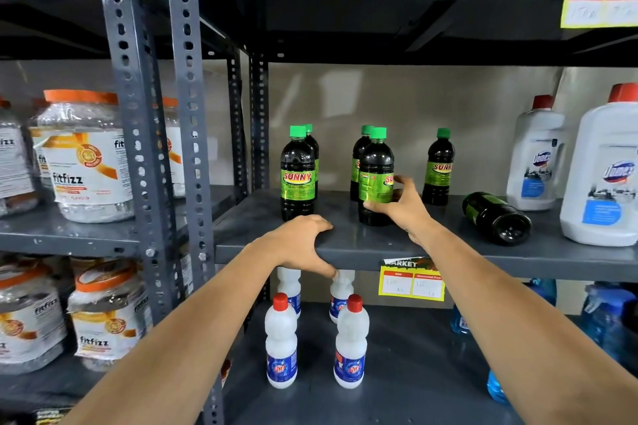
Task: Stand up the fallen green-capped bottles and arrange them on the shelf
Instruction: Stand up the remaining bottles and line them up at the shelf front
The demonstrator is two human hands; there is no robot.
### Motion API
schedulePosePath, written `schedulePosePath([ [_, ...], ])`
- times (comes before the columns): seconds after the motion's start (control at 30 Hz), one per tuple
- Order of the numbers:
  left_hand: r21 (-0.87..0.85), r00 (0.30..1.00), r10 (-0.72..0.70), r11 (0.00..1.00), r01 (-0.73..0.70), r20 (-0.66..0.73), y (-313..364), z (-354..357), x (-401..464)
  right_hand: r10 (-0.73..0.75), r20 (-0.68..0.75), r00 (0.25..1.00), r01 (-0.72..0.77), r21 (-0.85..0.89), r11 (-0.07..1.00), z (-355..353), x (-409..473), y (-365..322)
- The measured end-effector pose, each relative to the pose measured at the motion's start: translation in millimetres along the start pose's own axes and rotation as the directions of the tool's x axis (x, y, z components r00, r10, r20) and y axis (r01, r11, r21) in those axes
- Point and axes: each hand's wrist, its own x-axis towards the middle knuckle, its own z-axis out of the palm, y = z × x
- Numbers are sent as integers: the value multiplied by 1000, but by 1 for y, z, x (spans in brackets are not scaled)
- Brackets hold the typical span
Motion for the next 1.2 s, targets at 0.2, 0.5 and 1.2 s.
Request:
schedulePosePath([
  [0.2, 1, 1000, 8, 1000, -8, -4, 1, -1, -1, -21, 9, 1000, 20, 28, 999, 1, 2, 0],
  [0.5, 3, 1000, 12, 1000, -12, -12, 1, -1, -1, -10, 61, 998, 7, 43, 999, 2, 6, 2],
  [1.2, 56, 997, -76, 996, 75, 22, 37, -3, 1, -380, -386, 841, 325, -202, 924, -4, -17, -12],
])
